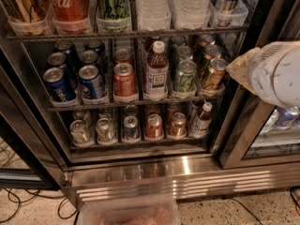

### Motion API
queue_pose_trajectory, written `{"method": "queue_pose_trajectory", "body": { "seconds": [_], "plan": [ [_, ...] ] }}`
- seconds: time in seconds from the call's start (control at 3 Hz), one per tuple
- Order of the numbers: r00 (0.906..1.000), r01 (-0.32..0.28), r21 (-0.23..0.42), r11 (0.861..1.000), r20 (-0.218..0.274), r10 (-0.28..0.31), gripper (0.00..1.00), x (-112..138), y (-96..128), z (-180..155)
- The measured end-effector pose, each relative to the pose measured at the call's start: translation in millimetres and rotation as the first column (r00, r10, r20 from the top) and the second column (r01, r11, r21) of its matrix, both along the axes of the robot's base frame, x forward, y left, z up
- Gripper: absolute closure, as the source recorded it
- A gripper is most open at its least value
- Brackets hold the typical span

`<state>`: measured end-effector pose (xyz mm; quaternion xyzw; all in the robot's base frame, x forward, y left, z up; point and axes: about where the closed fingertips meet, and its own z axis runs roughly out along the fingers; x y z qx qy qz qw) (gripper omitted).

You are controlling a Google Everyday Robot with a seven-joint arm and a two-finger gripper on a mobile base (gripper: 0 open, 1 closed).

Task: Pick water bottle from top shelf of fridge

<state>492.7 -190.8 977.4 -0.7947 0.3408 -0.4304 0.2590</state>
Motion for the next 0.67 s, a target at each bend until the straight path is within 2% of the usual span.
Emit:
{"method": "queue_pose_trajectory", "body": {
  "seconds": [0.33,0.67],
  "plan": [
    [1.0,0.0,0.0,1.0,0.0,0.0,1.0,0.0,0.0,0.0],
    [0.9975,-0.026,-0.061,0.998,0.064,0.03,1.0,4.4,1.9,-1.2]
  ]
}}
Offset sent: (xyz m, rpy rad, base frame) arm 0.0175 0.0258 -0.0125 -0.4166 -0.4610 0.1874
